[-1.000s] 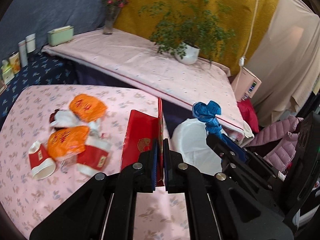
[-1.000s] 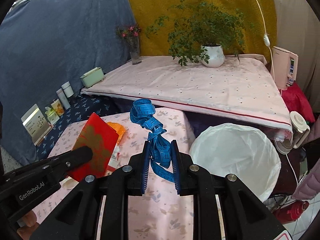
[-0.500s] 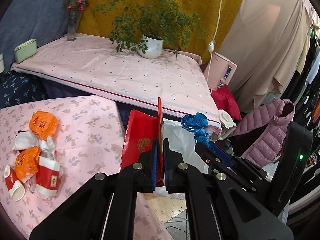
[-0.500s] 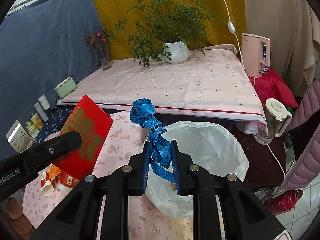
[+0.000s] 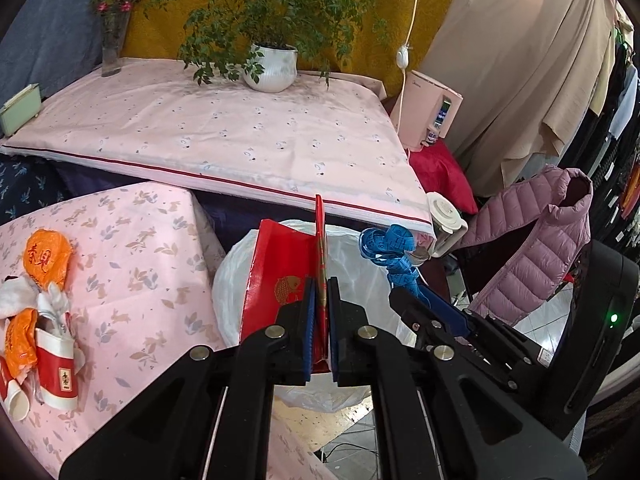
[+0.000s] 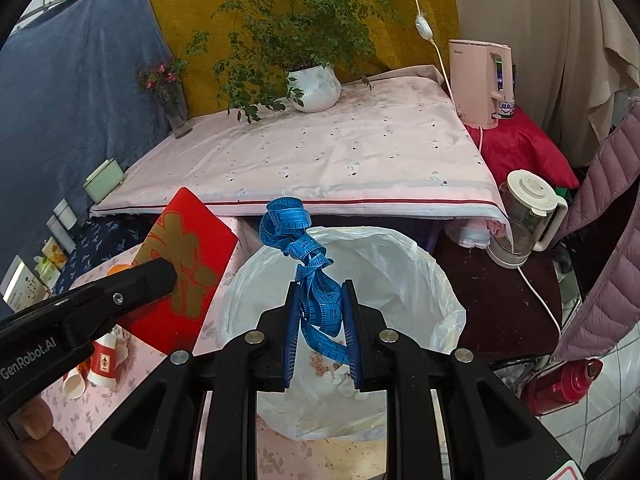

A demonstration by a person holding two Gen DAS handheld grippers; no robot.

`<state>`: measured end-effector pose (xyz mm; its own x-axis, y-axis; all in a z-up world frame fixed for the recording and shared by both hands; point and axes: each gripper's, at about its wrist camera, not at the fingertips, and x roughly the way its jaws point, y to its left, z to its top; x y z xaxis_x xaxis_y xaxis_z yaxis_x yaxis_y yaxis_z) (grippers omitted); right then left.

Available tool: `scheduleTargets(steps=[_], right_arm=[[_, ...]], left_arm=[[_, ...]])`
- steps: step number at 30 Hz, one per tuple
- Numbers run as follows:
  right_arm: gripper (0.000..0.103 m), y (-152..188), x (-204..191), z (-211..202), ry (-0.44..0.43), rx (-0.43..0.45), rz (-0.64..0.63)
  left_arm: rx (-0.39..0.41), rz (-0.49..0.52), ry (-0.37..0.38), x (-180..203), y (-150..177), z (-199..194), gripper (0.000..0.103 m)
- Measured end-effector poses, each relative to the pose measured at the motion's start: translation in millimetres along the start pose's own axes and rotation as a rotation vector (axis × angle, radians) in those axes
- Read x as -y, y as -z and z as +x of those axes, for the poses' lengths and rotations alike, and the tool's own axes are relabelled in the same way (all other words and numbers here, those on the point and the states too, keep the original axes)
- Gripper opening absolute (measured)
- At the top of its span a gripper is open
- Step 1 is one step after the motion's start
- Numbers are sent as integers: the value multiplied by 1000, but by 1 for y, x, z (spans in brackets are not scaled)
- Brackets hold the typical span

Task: Collect trash
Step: 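Carry both items over the bin and open both tools to drop them, then move both tools back over the table toward the cups and bags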

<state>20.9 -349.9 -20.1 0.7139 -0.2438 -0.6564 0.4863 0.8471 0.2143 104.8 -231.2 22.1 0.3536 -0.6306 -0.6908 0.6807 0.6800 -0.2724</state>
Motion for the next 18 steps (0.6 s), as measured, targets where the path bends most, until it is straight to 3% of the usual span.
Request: scheduleTargets(steps=[2, 4, 5, 6, 8, 18], right_arm=[[20, -1, 3, 3, 6, -3, 4], [22, -2, 4, 5, 18, -2, 14], [24, -2, 6, 5, 28, 4, 23], [26, -1, 7, 6, 30, 2, 31], [38, -2, 10, 5, 24, 8, 45], [39, -3, -6, -3, 18, 21, 5]], left_arm=[[-4, 5, 17, 2, -1, 5, 7], [-10, 6, 5, 3, -1, 8, 28], [-7, -2, -9, 3, -2, 9, 48], [9, -11, -19, 2, -2, 8, 52], [31, -6, -32, 1, -2, 3, 52], [70, -6, -111, -12, 2, -14, 52]])
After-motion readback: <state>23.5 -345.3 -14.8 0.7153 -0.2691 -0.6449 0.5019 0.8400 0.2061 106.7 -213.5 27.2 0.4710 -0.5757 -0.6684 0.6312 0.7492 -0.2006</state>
